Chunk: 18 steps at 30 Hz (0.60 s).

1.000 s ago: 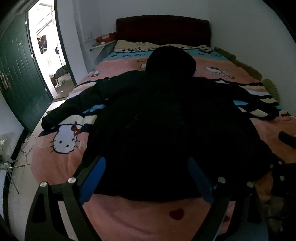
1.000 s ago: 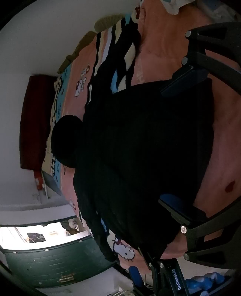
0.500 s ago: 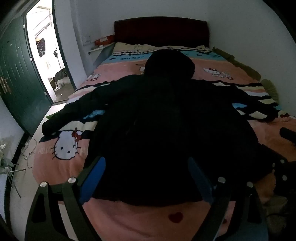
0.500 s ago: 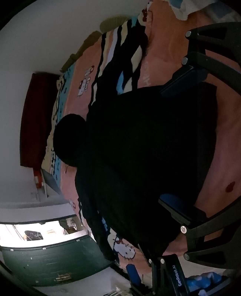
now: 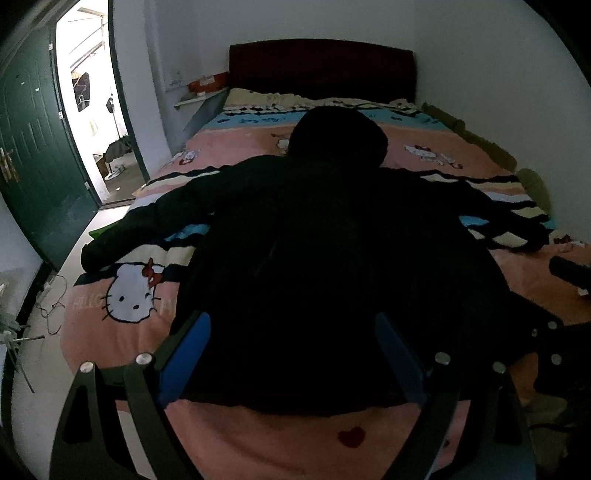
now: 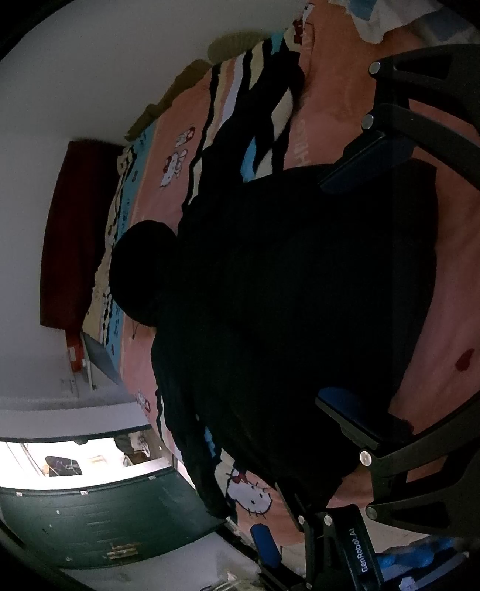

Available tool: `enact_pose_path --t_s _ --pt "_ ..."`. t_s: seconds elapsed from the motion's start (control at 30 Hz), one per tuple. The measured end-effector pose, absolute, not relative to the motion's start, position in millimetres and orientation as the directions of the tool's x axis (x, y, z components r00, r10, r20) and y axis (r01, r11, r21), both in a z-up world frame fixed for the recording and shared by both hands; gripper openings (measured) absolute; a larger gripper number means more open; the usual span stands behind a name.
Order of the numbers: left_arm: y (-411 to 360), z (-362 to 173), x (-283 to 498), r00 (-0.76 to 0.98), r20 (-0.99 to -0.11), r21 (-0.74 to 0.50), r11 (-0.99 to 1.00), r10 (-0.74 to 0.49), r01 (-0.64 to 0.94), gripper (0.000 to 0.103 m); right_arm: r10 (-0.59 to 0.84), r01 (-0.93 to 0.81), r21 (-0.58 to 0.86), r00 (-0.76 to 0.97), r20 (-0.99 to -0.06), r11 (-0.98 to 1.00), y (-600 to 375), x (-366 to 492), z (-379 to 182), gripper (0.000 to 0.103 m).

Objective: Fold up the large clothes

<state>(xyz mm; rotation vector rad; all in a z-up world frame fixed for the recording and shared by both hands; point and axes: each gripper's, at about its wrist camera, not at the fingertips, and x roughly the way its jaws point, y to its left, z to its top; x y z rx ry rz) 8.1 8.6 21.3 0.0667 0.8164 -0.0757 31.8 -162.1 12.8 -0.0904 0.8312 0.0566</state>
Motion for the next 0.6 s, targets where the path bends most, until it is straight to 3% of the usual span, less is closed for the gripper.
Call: enact_pose_path --t_s 0.6 --pt "7.8 18.6 13.3 0.701 -0.713 0.035 0.997 -0.027 0.073 0.091 0.009 -0.079 -0.059 0.670 -0.742 0.995 -168.1 37.6 9.2 0.103"
